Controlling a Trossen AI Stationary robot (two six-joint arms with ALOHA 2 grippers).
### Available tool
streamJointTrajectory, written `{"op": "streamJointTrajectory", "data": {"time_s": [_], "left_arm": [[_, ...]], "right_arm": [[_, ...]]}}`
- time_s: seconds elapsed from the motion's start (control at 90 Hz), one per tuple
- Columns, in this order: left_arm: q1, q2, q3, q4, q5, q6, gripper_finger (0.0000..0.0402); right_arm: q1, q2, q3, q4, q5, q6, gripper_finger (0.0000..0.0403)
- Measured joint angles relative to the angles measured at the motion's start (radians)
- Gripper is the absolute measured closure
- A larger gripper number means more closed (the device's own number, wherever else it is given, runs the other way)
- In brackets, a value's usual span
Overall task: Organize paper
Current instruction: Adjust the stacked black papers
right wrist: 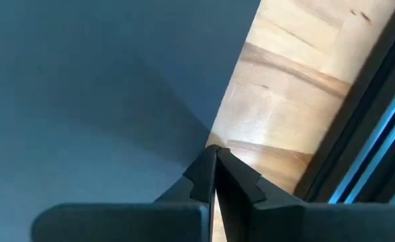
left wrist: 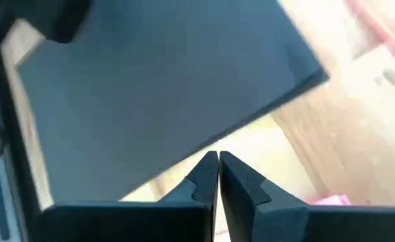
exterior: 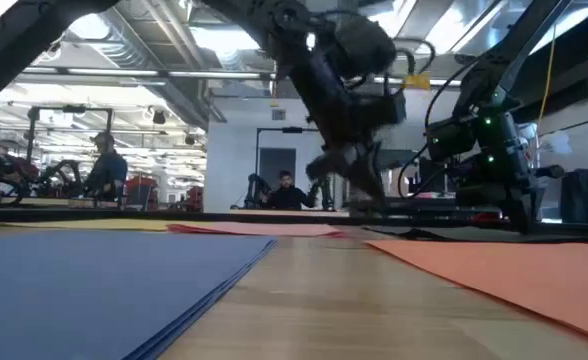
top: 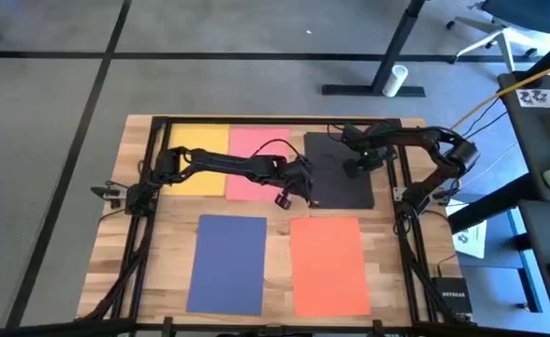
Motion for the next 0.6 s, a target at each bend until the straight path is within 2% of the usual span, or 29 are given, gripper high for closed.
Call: {"op": "streamJointTrajectory", "data": {"time_s": [0.167,0.456,0.6], "left_arm": [[0.005,-0.08,0.001,-0.01,0.052,-0.112,0.0402],[0.03,-0.203,0.002,0.016,0.248,-0.302,0.0402],[0.035,-0.205,-0.011,0.007,0.288,-0.323,0.0402]], "right_arm": [[0.003,-0.063,-0.003,-0.017,-0.054,-0.03,0.0402],[0.016,-0.184,-0.003,-0.027,-0.019,-0.083,0.0402],[0.026,-0.247,-0.002,-0.029,-0.019,-0.093,0.0402]]}}
